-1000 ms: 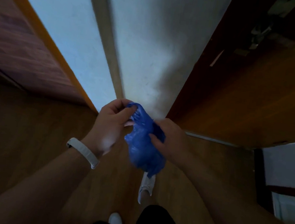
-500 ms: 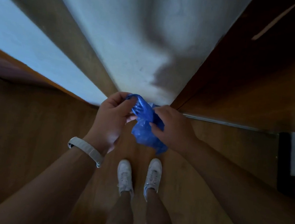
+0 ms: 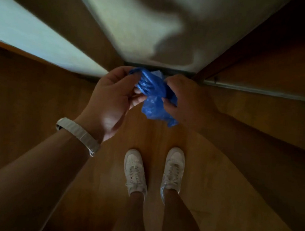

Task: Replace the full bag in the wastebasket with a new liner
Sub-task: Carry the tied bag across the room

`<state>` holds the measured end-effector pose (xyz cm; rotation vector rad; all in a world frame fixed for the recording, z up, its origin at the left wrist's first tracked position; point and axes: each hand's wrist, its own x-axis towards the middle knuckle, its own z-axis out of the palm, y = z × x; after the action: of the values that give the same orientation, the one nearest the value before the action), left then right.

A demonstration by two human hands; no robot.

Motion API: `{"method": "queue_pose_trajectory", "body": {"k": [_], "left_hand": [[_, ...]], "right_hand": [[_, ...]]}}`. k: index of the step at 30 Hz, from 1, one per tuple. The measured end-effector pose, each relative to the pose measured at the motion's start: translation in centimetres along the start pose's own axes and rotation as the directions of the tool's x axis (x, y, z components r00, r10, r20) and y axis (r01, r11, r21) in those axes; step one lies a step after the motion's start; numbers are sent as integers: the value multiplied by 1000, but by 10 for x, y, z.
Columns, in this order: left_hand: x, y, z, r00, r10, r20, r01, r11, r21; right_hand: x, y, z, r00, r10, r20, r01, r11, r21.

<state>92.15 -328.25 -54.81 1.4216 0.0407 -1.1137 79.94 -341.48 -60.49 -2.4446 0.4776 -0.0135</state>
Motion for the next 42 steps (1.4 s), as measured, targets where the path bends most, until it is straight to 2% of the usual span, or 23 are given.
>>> {"method": "queue_pose_trajectory", "body": {"k": [8,13,16,19,23,26,30,32,34,36,38,42], "left_hand": [[87,-82,-30,999,-50,7,49,985,165],[124,-103,-44,999,-26,-23,33,917,399],[131,-103,-51,998,-3,-64,32,892,450],[126,-99,-52,997,-4,-76,41,873,487],[107,-83,-49,1000,14,-7,-7,797,604],[87,-63,-42,996,53,69,-85,748,658],[49,-25,-22,988,67,138,-148,657,739],[26,2,-8,969,149,196,-246,561,791],[3,33,7,893,252,372,-444,368,817],[-21,67,24,813,249,526,-570,156,807],[-48,101,40,777,225,588,-605,6,796],[-108,160,64,718,191,669,-634,-217,742]], "right_hand": [[24,82,100,1000,13,21,-10,992,-123],[28,109,130,998,40,47,-33,990,-138],[27,109,134,998,5,70,4,991,-136],[19,104,126,996,6,84,4,992,-127],[6,88,100,997,-4,71,13,992,-124],[2,68,61,993,17,113,-3,992,-125],[-8,36,-7,994,45,96,-28,984,-174],[-15,15,-42,995,50,88,-32,979,-199],[-26,-7,-78,995,66,72,-49,974,-222],[-38,-32,-114,992,109,64,-89,964,-252],[-52,-58,-149,987,158,20,-146,951,-272],[-82,-120,-224,942,312,-121,-332,919,-215]]}}
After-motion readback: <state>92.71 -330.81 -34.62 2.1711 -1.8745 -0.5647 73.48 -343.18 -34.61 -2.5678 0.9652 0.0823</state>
